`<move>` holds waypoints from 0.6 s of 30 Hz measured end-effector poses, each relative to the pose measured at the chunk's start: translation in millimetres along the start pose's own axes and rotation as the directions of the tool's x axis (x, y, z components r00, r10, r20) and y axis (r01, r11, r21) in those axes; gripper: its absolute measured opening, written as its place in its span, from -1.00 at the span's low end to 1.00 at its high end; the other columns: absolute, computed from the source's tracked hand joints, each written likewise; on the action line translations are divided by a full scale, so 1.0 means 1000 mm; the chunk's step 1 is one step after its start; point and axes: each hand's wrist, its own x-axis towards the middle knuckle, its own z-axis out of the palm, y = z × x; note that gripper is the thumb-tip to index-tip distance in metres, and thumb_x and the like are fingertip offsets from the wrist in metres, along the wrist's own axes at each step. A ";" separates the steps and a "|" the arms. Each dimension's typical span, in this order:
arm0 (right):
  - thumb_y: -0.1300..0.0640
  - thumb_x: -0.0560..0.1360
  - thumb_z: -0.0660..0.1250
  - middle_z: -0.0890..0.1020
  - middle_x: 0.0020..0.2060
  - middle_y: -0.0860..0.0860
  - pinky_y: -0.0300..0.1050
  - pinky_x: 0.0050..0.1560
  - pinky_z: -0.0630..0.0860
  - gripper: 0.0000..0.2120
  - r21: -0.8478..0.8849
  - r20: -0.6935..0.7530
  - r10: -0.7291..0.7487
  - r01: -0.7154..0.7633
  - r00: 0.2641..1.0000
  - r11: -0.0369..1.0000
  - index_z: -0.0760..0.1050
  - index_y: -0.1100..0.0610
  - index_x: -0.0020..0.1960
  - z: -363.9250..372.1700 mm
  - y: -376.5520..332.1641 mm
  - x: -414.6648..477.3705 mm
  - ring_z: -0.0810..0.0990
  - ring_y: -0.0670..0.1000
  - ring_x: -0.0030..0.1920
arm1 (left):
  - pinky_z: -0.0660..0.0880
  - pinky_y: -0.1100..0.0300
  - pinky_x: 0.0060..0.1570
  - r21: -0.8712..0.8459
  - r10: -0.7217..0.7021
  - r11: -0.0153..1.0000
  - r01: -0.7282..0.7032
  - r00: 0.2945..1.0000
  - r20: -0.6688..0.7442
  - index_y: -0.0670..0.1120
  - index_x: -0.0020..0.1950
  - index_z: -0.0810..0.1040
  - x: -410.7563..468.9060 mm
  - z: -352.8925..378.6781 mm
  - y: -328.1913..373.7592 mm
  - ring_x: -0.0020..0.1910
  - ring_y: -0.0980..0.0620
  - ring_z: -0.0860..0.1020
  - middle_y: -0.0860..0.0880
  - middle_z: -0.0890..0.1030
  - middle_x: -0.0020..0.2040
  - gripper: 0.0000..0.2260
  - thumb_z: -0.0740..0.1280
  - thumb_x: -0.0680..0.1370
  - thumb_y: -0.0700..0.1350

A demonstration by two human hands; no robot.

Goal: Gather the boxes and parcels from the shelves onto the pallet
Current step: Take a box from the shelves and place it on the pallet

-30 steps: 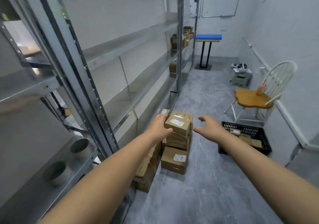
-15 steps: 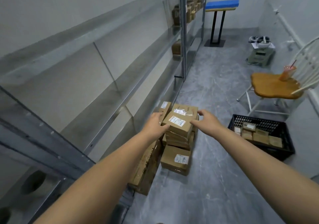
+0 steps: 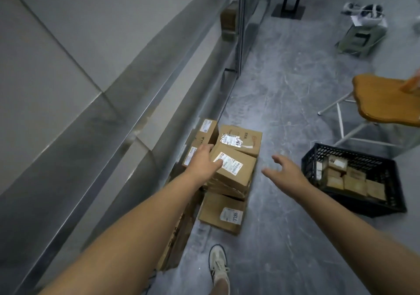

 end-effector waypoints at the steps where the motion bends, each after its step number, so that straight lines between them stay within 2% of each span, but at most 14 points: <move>1: 0.06 0.50 0.40 0.39 0.42 0.10 -0.03 0.29 0.36 -0.41 -0.003 0.013 0.028 -0.028 1.000 1.000 0.30 0.15 0.47 0.008 0.005 0.022 0.39 0.10 0.39 | 0.32 0.22 0.15 -0.006 -0.022 1.000 0.022 1.000 0.005 -0.08 0.48 0.30 0.023 0.005 -0.010 0.35 -0.03 0.40 -0.03 0.34 0.43 -0.47 0.38 0.54 -0.06; 6: 0.00 0.49 0.40 0.38 0.43 0.12 -0.03 0.25 0.38 -0.33 -0.015 0.041 0.126 -0.126 0.991 0.992 0.24 0.17 0.50 0.053 0.047 0.147 0.40 0.12 0.38 | 0.32 0.03 0.34 0.045 -0.106 0.994 0.104 0.992 0.063 -0.08 0.51 0.25 0.131 0.047 -0.077 0.44 -0.10 0.31 -0.06 0.27 0.50 -0.42 0.37 0.54 -0.05; 12: -0.05 0.50 0.37 0.33 0.45 0.17 0.04 0.24 0.40 -0.26 0.086 0.114 0.326 -0.336 0.938 0.938 0.14 0.20 0.52 0.134 0.115 0.258 0.39 0.19 0.36 | 0.32 -0.10 0.34 0.048 -0.206 0.978 0.201 0.967 0.150 0.00 0.53 0.13 0.223 0.110 -0.153 0.46 -0.16 0.29 -0.08 0.26 0.51 -0.36 0.36 0.54 0.05; 14: -0.07 0.52 0.34 0.37 0.41 0.17 0.01 0.13 0.40 -0.32 0.125 0.145 0.377 -0.395 0.915 0.910 0.18 0.20 0.50 0.161 0.136 0.273 0.43 0.18 0.30 | 0.36 -0.09 0.32 0.000 -0.259 0.965 0.262 0.955 0.143 -0.01 0.53 0.15 0.242 0.133 -0.170 0.43 -0.15 0.33 -0.08 0.31 0.48 -0.36 0.35 0.54 0.08; 16: -0.10 0.54 0.30 0.39 0.38 0.16 0.04 0.16 0.45 -0.37 0.164 0.226 0.408 -0.447 0.885 0.879 0.20 0.15 0.49 0.181 0.152 0.280 0.44 0.17 0.28 | 0.43 -0.02 0.23 -0.043 -0.319 0.944 0.328 0.936 0.148 -0.02 0.52 0.20 0.249 0.151 -0.181 0.36 -0.13 0.40 -0.08 0.38 0.42 -0.38 0.35 0.53 0.10; 18: -0.11 0.54 0.30 0.42 0.36 0.13 0.10 0.19 0.49 -0.39 0.226 0.324 0.448 -0.528 0.833 0.819 0.23 0.13 0.48 0.192 0.161 0.281 0.45 0.18 0.30 | 0.45 -0.05 0.25 -0.102 -0.357 0.922 0.373 0.923 0.143 -0.02 0.49 0.24 0.246 0.165 -0.188 0.30 -0.11 0.44 -0.07 0.43 0.37 -0.40 0.38 0.52 0.07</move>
